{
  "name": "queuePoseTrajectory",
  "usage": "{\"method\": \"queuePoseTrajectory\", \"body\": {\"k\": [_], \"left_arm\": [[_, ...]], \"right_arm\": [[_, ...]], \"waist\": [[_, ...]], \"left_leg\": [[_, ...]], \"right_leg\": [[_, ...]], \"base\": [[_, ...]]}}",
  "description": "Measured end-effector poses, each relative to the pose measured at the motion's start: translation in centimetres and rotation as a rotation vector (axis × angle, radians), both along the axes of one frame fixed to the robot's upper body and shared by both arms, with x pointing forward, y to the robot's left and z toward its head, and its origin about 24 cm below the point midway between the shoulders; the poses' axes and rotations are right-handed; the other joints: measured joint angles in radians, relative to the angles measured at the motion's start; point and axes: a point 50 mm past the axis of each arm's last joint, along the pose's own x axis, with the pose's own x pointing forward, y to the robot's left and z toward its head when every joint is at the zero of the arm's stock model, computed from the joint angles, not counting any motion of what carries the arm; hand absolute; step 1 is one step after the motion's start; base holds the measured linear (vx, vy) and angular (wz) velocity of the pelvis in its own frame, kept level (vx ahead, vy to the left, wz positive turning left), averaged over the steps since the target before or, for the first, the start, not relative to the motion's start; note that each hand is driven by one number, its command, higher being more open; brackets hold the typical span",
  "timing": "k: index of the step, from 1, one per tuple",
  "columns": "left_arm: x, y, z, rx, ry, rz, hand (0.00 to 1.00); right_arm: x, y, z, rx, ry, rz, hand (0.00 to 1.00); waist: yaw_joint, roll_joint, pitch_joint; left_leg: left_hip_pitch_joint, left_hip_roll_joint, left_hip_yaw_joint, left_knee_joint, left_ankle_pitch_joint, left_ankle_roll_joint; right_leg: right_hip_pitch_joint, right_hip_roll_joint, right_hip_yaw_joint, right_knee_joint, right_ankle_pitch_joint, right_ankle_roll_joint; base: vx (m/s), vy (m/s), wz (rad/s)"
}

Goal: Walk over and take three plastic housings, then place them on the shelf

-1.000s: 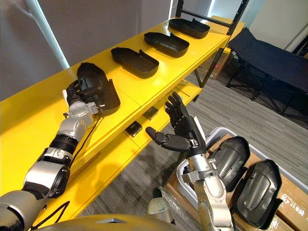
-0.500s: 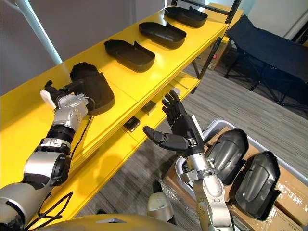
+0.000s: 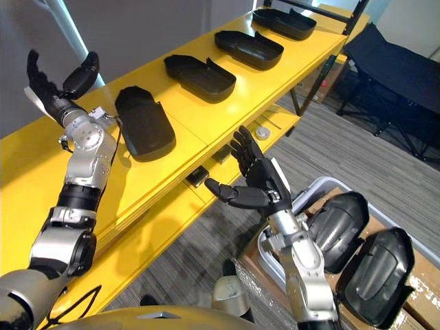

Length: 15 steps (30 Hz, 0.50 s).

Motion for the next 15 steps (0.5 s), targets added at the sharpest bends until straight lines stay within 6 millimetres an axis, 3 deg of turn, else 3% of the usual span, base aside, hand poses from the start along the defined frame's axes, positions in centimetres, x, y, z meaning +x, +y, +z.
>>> {"method": "queuePoseTrajectory", "body": {"k": [4, 7, 10, 12, 15], "left_arm": [[-2.5, -1.1, -0.8, 0.072, -0.055, -0.159, 1.0], [-5.5, -0.5, -3.0, 0.083, -0.041, -0.249, 1.0], [-8.0, 0.7, -5.5, 0.056, 0.018, -0.298, 1.0], [-8.9, 1.5, -6.7, 0.016, 0.052, -0.321, 1.0], [-10.3, 2.3, -9.1, -0.004, 0.144, -0.364, 1.0]], "right_arm": [[3.6, -1.4, 0.7, -0.062, 0.017, -0.101, 1.0], [5.5, -2.1, 1.7, -0.069, 0.011, -0.213, 1.0], [6.7, -2.7, 2.3, -0.113, 0.006, -0.299, 1.0], [7.6, -3.1, 2.8, -0.109, 0.007, -0.334, 1.0], [9.7, -4.9, 3.6, -0.139, 0.057, -0.403, 1.0]], "waist": [[0.05, 0.036, -0.011], [0.103, 0.066, -0.026], [0.149, 0.071, -0.03], [0.165, 0.071, -0.031], [0.214, 0.069, -0.031]], "left_leg": [[-0.019, -0.002, -0.059, 0.0, 0.012, 0.003], [-0.038, -0.001, -0.127, 0.001, 0.033, 0.008], [-0.053, -0.004, -0.186, 0.002, 0.042, 0.005], [-0.07, -0.007, -0.221, 0.003, 0.053, 0.009], [-0.08, -0.014, -0.269, 0.003, 0.067, 0.012]], "right_leg": [[0.02, -0.006, -0.059, -0.003, -0.002, -0.001], [0.053, -0.005, -0.129, -0.017, -0.002, -0.002], [0.087, -0.005, -0.189, -0.03, -0.004, -0.004], [0.093, -0.005, -0.221, -0.031, -0.004, -0.005], [0.116, -0.007, -0.267, -0.032, -0.004, -0.006]], "base": [[-0.03, -0.006, 0.43], [-0.01, -0.029, 0.61], [-0.02, -0.004, 0.53], [-0.04, 0.006, 0.55], [-0.06, 0.017, 0.51]]}}
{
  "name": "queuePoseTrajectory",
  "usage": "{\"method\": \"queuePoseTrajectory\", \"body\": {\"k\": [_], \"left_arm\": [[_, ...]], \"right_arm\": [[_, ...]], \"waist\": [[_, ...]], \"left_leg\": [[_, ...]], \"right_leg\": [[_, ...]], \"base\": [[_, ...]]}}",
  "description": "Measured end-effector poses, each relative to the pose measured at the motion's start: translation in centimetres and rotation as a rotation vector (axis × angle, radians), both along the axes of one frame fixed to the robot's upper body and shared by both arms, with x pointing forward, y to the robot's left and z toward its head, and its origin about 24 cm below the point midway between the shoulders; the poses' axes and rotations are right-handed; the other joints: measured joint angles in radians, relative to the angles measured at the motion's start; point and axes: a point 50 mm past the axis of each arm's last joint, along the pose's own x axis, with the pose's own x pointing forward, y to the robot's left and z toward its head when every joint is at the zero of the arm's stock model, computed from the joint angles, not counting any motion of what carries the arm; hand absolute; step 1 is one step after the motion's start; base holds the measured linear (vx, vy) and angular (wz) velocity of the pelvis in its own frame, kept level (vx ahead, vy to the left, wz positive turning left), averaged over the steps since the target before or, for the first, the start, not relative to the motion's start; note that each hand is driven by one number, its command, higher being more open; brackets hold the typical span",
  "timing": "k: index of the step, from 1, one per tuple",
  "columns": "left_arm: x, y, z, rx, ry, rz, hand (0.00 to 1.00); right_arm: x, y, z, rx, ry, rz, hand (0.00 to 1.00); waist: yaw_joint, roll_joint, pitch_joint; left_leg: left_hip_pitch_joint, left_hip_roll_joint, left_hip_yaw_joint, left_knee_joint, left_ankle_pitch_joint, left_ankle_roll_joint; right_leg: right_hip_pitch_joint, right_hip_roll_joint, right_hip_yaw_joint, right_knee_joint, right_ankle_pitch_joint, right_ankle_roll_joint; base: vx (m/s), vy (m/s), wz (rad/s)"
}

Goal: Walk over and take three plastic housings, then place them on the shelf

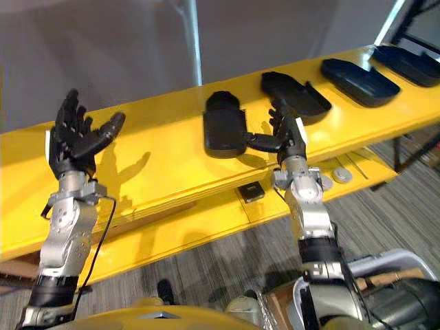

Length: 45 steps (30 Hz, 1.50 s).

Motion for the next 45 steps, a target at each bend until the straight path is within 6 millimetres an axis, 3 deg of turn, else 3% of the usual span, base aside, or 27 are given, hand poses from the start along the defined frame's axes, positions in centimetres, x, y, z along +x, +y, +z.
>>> {"method": "queuePoseTrajectory", "body": {"k": [2, 8, 20, 24, 34, 45], "left_arm": [[-0.4, -0.1, -0.7, 0.012, 0.027, -0.057, 1.0], [-1.0, -1.2, -1.8, -0.057, 0.043, -0.244, 1.0], [-3.6, -1.7, -6.0, -0.187, 0.204, -0.325, 1.0], [-4.1, -1.9, -6.4, -0.199, 0.218, -0.341, 1.0], [-4.3, -2.2, -6.6, -0.229, 0.211, -0.365, 1.0], [-4.2, -2.6, -5.0, -0.246, 0.073, -0.452, 1.0]], "right_arm": [[0.9, -1.4, 0.6, 0.001, 0.012, -0.052, 1.0], [2.9, -3.9, 1.8, 0.021, 0.06, -0.178, 1.0], [3.3, -8.8, 4.8, -0.007, 0.122, -0.382, 1.0], [4.0, -8.7, 5.6, 0.019, 0.161, -0.343, 1.0], [5.0, -7.9, 6.8, 0.001, 0.252, -0.197, 1.0], [4.7, -7.8, 5.6, 0.009, 0.378, -0.125, 1.0]], "waist": [[0.031, 0.0, 0.0], [0.082, -0.001, 0.0], [0.129, -0.002, 0.001], [0.137, 0.002, 0.003], [0.149, 0.03, 0.044], [0.165, 0.029, 0.05]], "left_leg": [[-0.017, -0.004, -0.036, 0.0, 0.012, 0.001], [-0.021, -0.015, -0.072, -0.004, 0.019, 0.008], [-0.034, -0.018, -0.112, -0.004, 0.02, 0.009], [-0.037, -0.018, -0.122, -0.003, 0.028, 0.013], [-0.028, -0.02, -0.162, -0.003, 0.021, 0.012], [-0.019, -0.036, -0.159, 0.0, 0.029, 0.014]], "right_leg": [[0.002, 0.0, -0.034, 0.0, -0.003, -0.004], [0.032, -0.005, -0.065, -0.006, -0.003, -0.004], [0.058, 0.004, -0.107, -0.028, -0.001, -0.001], [0.056, 0.002, -0.116, -0.012, -0.01, 0.001], [0.032, -0.037, -0.142, 0.137, -0.108, 0.008], [-0.005, -0.083, -0.132, 0.259, -0.18, 0.012]], "base": [[-0.08, 0.025, 0.48], [-0.04, 0.024, 0.18], [0.01, -0.002, 0.09], [0.03, -0.008, 0.09], [0.0, -0.017, 0.12], [0.01, -0.03, 0.01]]}}
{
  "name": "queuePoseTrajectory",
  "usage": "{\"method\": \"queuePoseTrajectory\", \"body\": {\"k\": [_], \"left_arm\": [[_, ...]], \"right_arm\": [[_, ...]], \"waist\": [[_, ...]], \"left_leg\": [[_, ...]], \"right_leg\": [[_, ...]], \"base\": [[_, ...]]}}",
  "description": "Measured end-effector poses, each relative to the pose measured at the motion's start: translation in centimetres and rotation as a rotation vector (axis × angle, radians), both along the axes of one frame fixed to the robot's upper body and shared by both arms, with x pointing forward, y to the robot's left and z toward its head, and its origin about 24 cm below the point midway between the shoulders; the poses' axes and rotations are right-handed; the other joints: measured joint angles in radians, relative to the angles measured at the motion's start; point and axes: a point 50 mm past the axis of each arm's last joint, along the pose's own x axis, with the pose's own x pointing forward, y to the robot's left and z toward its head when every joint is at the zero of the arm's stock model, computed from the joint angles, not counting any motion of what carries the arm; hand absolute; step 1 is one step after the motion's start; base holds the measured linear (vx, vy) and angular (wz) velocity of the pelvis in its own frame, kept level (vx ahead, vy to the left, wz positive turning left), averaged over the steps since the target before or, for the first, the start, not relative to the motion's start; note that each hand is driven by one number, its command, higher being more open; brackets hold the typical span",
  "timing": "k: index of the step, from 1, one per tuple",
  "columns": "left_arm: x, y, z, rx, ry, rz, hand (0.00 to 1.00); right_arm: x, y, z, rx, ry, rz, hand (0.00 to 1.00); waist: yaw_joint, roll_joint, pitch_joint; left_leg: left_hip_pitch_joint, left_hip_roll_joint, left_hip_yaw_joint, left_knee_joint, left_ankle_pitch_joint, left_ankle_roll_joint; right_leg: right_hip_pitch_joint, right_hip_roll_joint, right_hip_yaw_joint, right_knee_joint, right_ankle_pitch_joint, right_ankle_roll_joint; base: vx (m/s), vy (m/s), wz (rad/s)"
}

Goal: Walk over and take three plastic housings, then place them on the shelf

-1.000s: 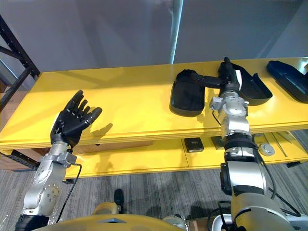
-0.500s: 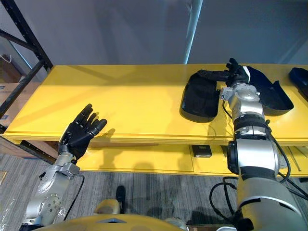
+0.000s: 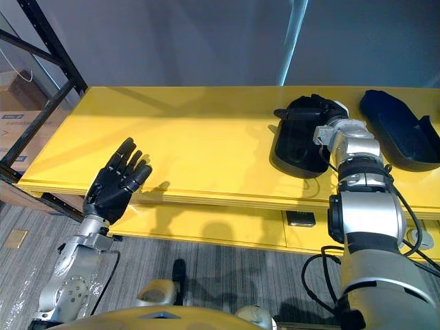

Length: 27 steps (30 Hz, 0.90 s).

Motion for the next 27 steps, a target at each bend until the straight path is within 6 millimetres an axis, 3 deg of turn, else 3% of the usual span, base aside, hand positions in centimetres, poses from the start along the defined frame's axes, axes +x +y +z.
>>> {"method": "queuePoseTrajectory", "body": {"k": [18, 27], "left_arm": [[0.0, 0.1, 0.3, 0.003, -0.031, -0.032, 1.0], [-0.1, 0.0, 0.5, 0.003, -0.062, -0.046, 1.0]], "right_arm": [[0.5, 2.6, -0.2, 0.001, -0.022, 0.36, 1.0], [1.2, 3.7, -0.9, -0.078, -0.082, 0.223, 1.0]], "waist": [[0.003, -0.006, 0.025], [0.004, -0.006, 0.026]], "left_leg": [[0.001, -0.002, 0.005, 0.0, -0.001, -0.003], [-0.004, -0.002, -0.006, -0.001, -0.001, 0.001]], "right_leg": [[-0.034, -0.019, 0.013, 0.075, -0.044, -0.008], [-0.034, -0.02, 0.003, 0.083, -0.051, -0.009]], "base": [[-0.01, -0.021, -0.02], [-0.01, -0.015, 0.03]]}}
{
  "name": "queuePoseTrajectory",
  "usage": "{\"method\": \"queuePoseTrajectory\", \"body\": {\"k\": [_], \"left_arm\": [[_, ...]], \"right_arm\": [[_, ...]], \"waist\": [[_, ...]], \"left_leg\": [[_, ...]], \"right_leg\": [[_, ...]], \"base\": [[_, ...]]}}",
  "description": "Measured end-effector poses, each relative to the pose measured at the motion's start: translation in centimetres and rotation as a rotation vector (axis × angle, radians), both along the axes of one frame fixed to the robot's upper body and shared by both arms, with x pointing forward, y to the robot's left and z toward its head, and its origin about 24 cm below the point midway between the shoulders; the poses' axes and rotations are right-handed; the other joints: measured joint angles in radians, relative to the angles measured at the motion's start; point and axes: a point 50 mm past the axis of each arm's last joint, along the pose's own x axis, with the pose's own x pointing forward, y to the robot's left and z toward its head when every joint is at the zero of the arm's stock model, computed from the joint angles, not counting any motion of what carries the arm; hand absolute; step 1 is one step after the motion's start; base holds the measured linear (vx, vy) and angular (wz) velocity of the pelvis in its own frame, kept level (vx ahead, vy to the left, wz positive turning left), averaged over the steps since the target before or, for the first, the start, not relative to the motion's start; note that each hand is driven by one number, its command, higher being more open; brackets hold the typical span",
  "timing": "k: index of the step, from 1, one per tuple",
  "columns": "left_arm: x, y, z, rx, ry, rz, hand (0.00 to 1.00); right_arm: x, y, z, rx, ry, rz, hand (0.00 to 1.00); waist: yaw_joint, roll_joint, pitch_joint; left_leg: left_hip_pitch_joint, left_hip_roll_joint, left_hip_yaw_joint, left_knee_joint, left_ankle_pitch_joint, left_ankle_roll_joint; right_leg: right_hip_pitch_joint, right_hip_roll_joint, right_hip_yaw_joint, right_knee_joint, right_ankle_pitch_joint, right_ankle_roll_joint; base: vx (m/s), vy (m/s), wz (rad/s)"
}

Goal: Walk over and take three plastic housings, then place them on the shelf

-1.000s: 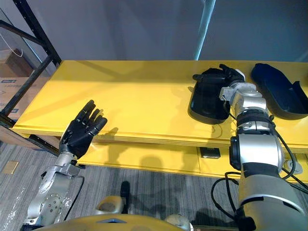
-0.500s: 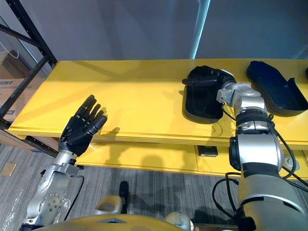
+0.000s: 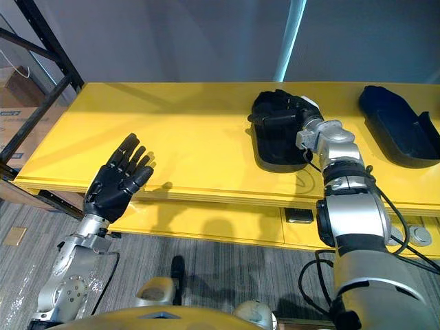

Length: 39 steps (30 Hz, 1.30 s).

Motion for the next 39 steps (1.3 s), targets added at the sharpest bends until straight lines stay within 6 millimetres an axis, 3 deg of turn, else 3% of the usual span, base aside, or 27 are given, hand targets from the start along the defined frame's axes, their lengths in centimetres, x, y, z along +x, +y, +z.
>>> {"method": "queuePoseTrajectory", "body": {"k": [4, 8, 11, 13, 14, 15, 18, 21, 25, 29, 36, 39], "left_arm": [[-0.1, -0.1, 0.1, -0.001, -0.022, 0.003, 1.0], [-0.1, -0.6, 0.5, -0.004, -0.051, -0.019, 1.0], [-0.2, -0.9, 2.1, -0.005, -0.119, -0.028, 1.0], [-0.3, -1.0, 3.2, -0.009, -0.172, -0.029, 1.0], [-0.3, -1.1, 3.4, -0.009, -0.181, -0.028, 1.0], [-0.3, -1.1, 3.8, -0.009, -0.195, -0.023, 1.0], [-0.3, -0.8, 3.9, -0.003, -0.192, 0.002, 1.0], [-0.3, -0.9, 3.8, 0.0, -0.181, 0.023, 1.0], [-0.3, -1.1, 3.7, 0.026, -0.169, 0.059, 1.0], [-0.2, -1.2, 3.5, 0.052, -0.15, 0.099, 1.0], [-0.3, -1.3, 3.2, 0.053, -0.126, 0.119, 1.0], [-0.6, -1.2, 3.0, 0.084, -0.11, 0.134, 1.0]], "right_arm": [[0.3, 0.1, 1.1, -0.057, -0.067, -0.083, 1.0], [0.3, 1.6, 5.5, -0.11, -0.311, -0.056, 1.0], [-1.6, 3.0, 9.2, -0.081, -0.563, 0.015, 1.0], [-3.7, 3.9, 10.1, -0.071, -0.677, 0.072, 1.0], [-4.3, 4.1, 9.9, -0.075, -0.694, 0.086, 1.0], [-6.0, 4.6, 8.8, -0.077, -0.71, 0.12, 1.0], [-8.3, 5.1, 5.6, -0.043, -0.663, 0.171, 1.0], [-10.6, 4.7, 0.3, 0.049, -0.484, 0.177, 1.0], [-14.4, 4.8, -4.8, 0.159, -0.322, 0.153, 1.0], [-16.1, 5.8, -5.8, 0.201, -0.345, 0.209, 1.0], [-17.9, 7.7, -3.6, 0.202, -0.511, 0.355, 1.0], [-18.8, 8.6, -4.8, 0.226, -0.458, 0.397, 1.0]], "waist": [[0.001, -0.001, 0.002], [-0.021, -0.006, 0.005], [-0.042, -0.008, 0.006], [-0.061, -0.014, 0.009], [-0.067, -0.016, 0.009], [-0.085, -0.021, 0.008], [-0.123, -0.031, 0.007], [-0.164, -0.04, 0.005], [-0.186, -0.047, 0.001], [-0.2, -0.05, -0.001], [-0.2, -0.064, -0.011], [-0.201, -0.081, -0.022]], "left_leg": [[-0.009, 0.0, 0.001, 0.0, 0.0, 0.0], [-0.015, -0.001, 0.015, 0.001, 0.004, -0.004], [-0.013, 0.003, 0.045, 0.002, 0.003, -0.004], [0.001, 0.004, 0.072, 0.002, -0.001, -0.003], [0.006, 0.004, 0.081, 0.001, -0.003, -0.003], [0.02, 0.007, 0.1, 0.001, -0.014, -0.008], [0.026, 0.016, 0.129, 0.0, -0.022, -0.009], [0.034, 0.028, 0.17, -0.003, -0.036, -0.013], [0.022, 0.038, 0.199, 0.0, -0.039, -0.014], [0.013, 0.04, 0.21, 0.001, -0.04, -0.015], [0.001, 0.04, 0.215, 0.001, -0.042, -0.014], [0.001, 0.04, 0.219, 0.001, -0.046, -0.015]], "right_leg": [[-0.008, 0.002, 0.002, -0.008, 0.003, 0.003], [-0.016, 0.004, 0.012, -0.028, 0.018, 0.01], [-0.013, 0.014, 0.03, -0.065, 0.042, 0.011], [-0.003, 0.022, 0.049, -0.098, 0.061, 0.012], [0.0, 0.024, 0.055, -0.106, 0.065, 0.013], [0.008, 0.031, 0.072, -0.125, 0.074, 0.014], [0.003, 0.043, 0.097, -0.149, 0.09, 0.013], [0.0, 0.061, 0.127, -0.193, 0.115, 0.013], [-0.019, 0.076, 0.153, -0.222, 0.137, 0.008], [-0.039, 0.078, 0.172, -0.219, 0.143, 0.008], [-0.055, 0.079, 0.181, -0.221, 0.143, 0.008], [-0.056, 0.079, 0.184, -0.225, 0.143, 0.008]], "base": [[0.0, -0.003, -0.01], [0.03, -0.016, -0.08], [0.04, -0.018, -0.19], [0.03, -0.018, -0.33], [0.0, -0.008, -0.34], [0.0, -0.006, -0.31], [-0.02, -0.01, -0.36], [-0.03, -0.011, -0.37], [0.01, -0.006, -0.22], [0.02, -0.014, -0.09], [0.01, -0.002, -0.02], [0.01, -0.001, -0.01]]}}
